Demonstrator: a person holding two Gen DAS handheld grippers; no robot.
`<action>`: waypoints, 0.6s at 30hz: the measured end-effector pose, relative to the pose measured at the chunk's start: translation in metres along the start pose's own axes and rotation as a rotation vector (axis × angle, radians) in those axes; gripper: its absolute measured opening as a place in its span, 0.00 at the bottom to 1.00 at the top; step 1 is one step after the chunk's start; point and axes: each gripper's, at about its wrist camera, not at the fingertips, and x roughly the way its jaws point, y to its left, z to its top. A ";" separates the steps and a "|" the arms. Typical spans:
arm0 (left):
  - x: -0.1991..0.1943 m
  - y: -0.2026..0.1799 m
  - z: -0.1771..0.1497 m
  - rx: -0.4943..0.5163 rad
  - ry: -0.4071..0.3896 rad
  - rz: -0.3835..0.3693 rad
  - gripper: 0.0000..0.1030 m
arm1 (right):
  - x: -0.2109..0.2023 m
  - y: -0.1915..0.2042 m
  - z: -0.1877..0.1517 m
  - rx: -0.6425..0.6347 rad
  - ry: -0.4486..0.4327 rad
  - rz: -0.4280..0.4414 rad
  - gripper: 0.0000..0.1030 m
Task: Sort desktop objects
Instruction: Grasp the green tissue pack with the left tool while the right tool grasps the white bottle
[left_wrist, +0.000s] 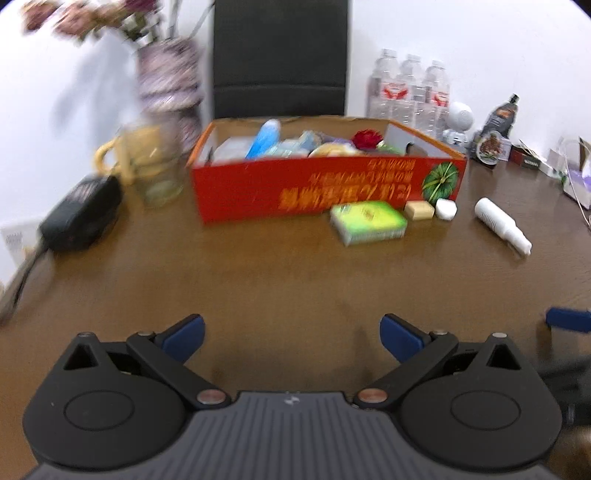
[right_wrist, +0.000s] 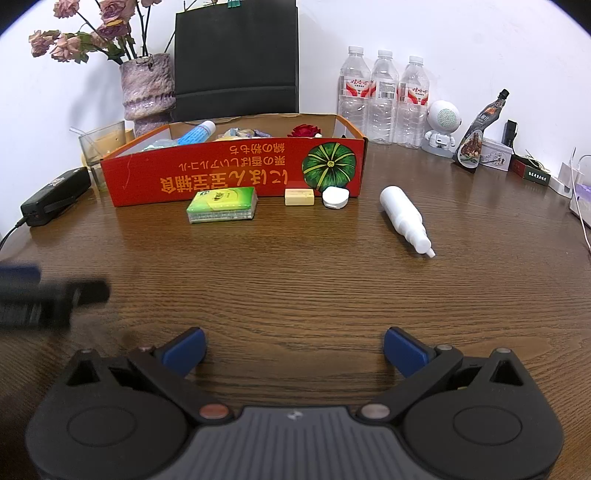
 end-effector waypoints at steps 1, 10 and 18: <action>0.005 -0.005 0.008 0.027 -0.017 -0.012 1.00 | 0.000 0.000 0.000 0.000 0.000 0.000 1.00; 0.080 -0.069 0.055 0.133 -0.015 -0.002 1.00 | 0.005 0.002 0.005 0.003 0.003 -0.014 1.00; 0.119 -0.065 0.060 -0.064 0.047 0.019 0.87 | -0.008 -0.076 0.037 -0.015 -0.126 -0.006 0.90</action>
